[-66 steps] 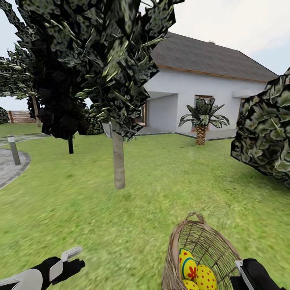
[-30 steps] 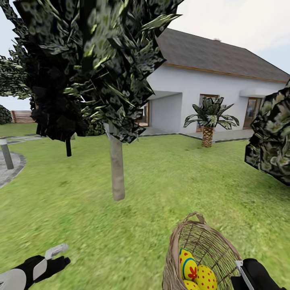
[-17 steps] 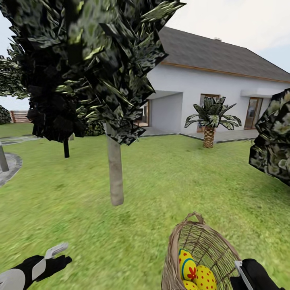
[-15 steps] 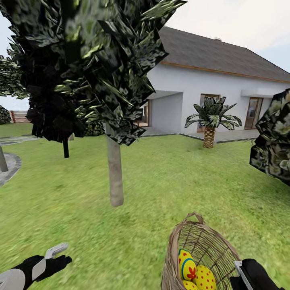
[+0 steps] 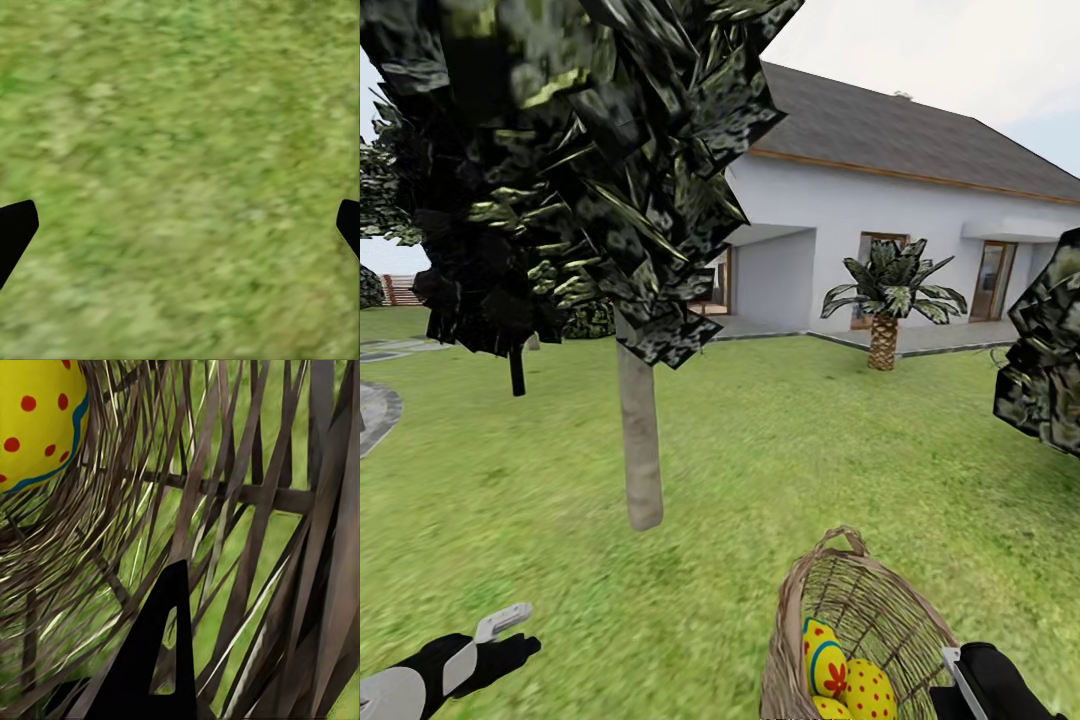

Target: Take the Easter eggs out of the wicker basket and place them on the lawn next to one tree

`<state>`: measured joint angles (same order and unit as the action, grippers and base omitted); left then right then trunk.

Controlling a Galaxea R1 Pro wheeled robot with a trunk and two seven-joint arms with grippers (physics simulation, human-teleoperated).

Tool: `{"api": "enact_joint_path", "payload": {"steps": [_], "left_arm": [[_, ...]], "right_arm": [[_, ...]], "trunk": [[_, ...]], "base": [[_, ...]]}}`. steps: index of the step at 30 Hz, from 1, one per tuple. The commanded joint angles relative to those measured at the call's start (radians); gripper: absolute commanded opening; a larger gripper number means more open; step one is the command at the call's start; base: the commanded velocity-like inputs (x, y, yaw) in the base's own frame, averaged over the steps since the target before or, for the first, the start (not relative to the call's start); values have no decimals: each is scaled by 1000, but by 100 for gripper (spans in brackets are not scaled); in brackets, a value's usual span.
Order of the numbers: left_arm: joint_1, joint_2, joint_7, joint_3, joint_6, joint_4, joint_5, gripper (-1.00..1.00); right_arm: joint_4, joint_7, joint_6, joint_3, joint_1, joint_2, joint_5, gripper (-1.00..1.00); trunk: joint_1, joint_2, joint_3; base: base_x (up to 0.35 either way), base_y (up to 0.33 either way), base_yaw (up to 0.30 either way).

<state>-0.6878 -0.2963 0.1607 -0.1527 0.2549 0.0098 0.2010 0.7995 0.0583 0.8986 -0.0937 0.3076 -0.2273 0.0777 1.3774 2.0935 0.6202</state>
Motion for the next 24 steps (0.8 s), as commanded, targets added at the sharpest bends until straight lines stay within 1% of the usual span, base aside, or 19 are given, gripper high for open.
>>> {"api": "enact_joint_path", "payload": {"steps": [1, 6, 12, 24], "left_arm": [[-1, 2, 0, -7, 4, 1, 3, 100], [-1, 3, 0, -5, 4, 1, 3, 100], [-1, -1, 0, -7, 6, 1, 3, 100], [-1, 0, 0, -7, 6, 1, 3, 100]], "right_arm": [[1, 6, 5, -1, 1, 0, 2, -100], [1, 6, 5, -1, 1, 2, 2, -100], [0, 6, 4, 1, 1, 2, 1, -100], [0, 6, 5, 2, 1, 3, 1, -100]], "trunk": [[0, 1, 1], [0, 1, 1], [23, 43, 20], [69, 127, 58]], "base": [[87, 0, 0], [11, 0, 0], [0, 0, 0], [0, 0, 0]]}}
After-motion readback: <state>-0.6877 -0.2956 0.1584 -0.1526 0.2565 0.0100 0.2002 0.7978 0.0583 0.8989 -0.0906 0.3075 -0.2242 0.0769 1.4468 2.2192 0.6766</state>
